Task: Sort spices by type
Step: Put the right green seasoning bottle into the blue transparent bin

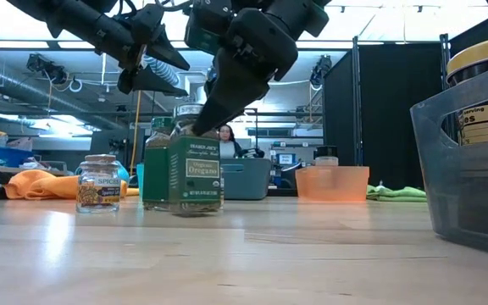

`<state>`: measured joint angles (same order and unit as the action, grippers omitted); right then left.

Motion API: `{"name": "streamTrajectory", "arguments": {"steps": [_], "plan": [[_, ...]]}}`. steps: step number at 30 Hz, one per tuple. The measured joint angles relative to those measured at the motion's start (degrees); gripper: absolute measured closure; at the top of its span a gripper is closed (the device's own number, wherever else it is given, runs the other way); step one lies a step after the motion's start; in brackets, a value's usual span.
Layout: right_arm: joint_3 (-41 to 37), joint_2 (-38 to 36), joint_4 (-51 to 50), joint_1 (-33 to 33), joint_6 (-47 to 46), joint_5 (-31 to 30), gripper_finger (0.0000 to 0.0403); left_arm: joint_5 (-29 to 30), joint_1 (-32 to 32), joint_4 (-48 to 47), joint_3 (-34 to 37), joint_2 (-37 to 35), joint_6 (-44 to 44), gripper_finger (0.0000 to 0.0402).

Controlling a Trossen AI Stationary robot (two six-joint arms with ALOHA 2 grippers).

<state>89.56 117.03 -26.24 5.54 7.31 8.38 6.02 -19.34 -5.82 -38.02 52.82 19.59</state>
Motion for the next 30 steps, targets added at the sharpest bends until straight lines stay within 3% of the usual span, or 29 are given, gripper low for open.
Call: {"name": "streamTrajectory", "arguments": {"steps": [3,21,30], "plan": [[0.0,0.0,0.3,0.0,0.0,0.0,0.0215,0.0,0.0,0.0,0.0,0.0,0.0,0.0032],[0.4,-2.9,0.5,-0.5,-1.2,0.0,0.0217,2.0,0.0,0.2,0.0,0.0,0.1,0.0032],[0.4,-9.0,1.0,-3.2,-4.1,0.3,0.0218,3.9,-0.1,0.8,0.0,0.0,0.1,0.0032]]}}
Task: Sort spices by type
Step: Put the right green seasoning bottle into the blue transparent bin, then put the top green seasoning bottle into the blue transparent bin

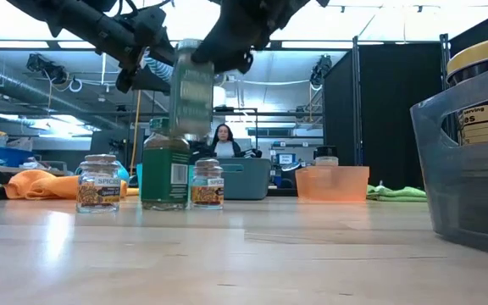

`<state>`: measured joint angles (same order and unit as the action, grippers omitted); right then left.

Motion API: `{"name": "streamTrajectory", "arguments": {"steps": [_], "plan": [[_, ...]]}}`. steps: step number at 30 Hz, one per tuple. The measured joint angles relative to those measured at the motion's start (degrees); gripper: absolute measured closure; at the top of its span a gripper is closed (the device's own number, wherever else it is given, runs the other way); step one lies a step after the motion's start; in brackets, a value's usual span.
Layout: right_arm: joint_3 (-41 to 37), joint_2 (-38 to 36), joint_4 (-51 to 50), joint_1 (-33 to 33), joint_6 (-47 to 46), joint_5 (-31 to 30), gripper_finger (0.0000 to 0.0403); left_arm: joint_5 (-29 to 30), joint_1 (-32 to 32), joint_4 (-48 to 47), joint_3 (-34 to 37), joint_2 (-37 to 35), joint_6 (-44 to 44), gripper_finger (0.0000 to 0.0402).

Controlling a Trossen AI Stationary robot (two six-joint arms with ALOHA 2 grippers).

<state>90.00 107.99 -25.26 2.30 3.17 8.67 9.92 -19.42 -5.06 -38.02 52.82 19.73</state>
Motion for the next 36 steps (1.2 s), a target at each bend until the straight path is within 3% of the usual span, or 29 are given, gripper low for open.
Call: {"name": "streamTrajectory", "arguments": {"steps": [10,18,22,27,31,36], "plan": [[0.0,-4.2,1.3,-6.4,-0.6,-5.9,0.0224,5.2,-0.1,1.4,0.0,0.0,0.0,0.0032],[0.1,-4.2,6.7,-13.8,-0.5,-12.0,0.0293,11.1,-0.1,1.3,0.0,-1.3,0.0,0.0032],[0.1,-4.1,9.3,-17.3,-0.2,-9.6,0.0349,15.9,-1.2,0.8,0.0,-4.0,-2.4,0.0032],[0.1,-4.1,7.0,-18.7,-0.6,-4.4,0.0396,16.4,-3.5,-0.2,0.0,-7.6,-3.1,0.0032],[0.1,-4.1,3.8,-17.0,1.3,-3.3,0.0372,16.4,-5.2,-1.1,0.0,-9.0,-3.1,0.0032],[0.0,-4.0,7.0,-14.2,3.0,-10.5,0.0263,16.4,-6.4,-1.2,0.0,-9.2,-3.1,0.0032]]}}
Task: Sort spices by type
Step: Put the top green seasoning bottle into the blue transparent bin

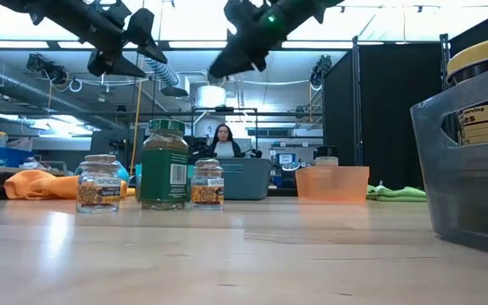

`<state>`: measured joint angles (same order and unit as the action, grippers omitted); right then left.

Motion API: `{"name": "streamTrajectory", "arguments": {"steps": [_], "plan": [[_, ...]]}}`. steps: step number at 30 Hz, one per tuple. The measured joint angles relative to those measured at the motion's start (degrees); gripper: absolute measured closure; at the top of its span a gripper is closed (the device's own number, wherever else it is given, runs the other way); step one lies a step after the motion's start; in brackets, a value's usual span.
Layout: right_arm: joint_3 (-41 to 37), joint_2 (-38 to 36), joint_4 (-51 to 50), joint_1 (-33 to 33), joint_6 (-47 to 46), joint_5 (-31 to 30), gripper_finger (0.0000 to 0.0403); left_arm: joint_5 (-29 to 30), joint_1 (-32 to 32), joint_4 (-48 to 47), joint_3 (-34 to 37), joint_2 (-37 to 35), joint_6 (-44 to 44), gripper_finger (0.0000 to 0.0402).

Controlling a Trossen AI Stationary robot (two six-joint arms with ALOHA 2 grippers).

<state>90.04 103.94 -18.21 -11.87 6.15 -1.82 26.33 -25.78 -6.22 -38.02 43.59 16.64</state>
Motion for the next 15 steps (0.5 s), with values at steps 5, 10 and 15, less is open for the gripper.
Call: {"name": "streamTrajectory", "arguments": {"steps": [5,10,15], "plan": [[0.0,3.5,9.7,2.2,0.3,-7.1,0.0166,-0.6,-1.0,0.0,0.0,0.0,0.1,0.0032],[0.9,9.1,10.4,2.5,1.4,-5.5,0.0140,-0.7,-2.3,-0.5,0.0,-0.3,0.3,0.0032],[7.6,15.0,7.8,2.3,7.5,-4.3,0.0155,-0.8,-3.3,-1.4,0.0,-0.6,0.3,0.0032]]}}
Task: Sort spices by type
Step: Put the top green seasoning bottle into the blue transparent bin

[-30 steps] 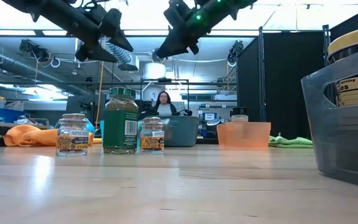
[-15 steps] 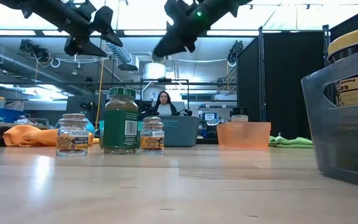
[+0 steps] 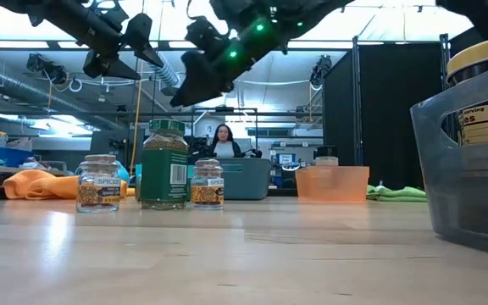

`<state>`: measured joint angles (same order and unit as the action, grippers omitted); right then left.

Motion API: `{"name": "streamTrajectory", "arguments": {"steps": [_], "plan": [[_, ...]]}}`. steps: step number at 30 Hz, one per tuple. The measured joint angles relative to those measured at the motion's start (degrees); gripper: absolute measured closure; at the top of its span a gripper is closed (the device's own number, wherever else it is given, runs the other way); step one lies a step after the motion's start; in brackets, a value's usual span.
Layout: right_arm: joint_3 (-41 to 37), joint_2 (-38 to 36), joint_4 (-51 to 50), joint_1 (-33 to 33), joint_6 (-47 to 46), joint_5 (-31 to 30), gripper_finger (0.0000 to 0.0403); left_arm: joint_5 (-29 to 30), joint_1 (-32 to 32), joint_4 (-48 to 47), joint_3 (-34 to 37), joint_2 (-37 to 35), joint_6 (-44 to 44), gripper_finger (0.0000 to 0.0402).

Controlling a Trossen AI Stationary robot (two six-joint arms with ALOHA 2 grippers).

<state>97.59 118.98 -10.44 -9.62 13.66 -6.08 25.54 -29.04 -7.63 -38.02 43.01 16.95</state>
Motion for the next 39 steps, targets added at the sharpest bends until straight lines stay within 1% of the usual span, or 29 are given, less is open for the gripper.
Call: {"name": "streamTrajectory", "arguments": {"steps": [3,8,11,14,17,22,28,32,39], "plan": [[5.7,4.1,-3.8,-0.6,4.4,0.5,0.0160,0.0,0.0,-0.7,0.0,0.0,0.0,0.0032],[18.1,12.2,-17.9,-2.0,9.2,4.6,0.0154,-0.4,-0.1,-2.0,0.0,0.0,0.0,0.0032],[25.4,17.0,-24.1,-2.5,12.2,6.7,0.0152,-0.4,-0.3,-2.1,0.0,0.0,0.0,0.0032],[31.3,20.7,-28.3,-2.5,13.6,8.4,0.0151,-0.3,-0.3,-2.9,0.0,0.0,0.0,0.0032],[35.3,23.3,-32.5,-2.5,14.1,10.7,0.0151,-0.3,-0.3,-4.0,0.0,0.0,0.0,0.0032],[36.4,25.1,-36.2,-2.1,20.3,11.2,0.0152,0.6,-0.6,-5.3,0.0,-0.3,0.7,0.0032],[35.2,25.4,-36.7,-2.0,23.7,10.9,0.0153,0.8,-2.1,-6.1,0.0,-0.4,2.0,0.0032],[35.0,25.4,-36.6,-2.2,24.1,9.6,0.0151,0.8,-2.3,-6.3,0.0,-0.4,1.9,0.0032],[35.1,26.0,-34.8,-2.9,24.5,10.6,0.0151,0.8,-2.3,-6.5,0.0,-0.4,1.9,0.0032]]}}
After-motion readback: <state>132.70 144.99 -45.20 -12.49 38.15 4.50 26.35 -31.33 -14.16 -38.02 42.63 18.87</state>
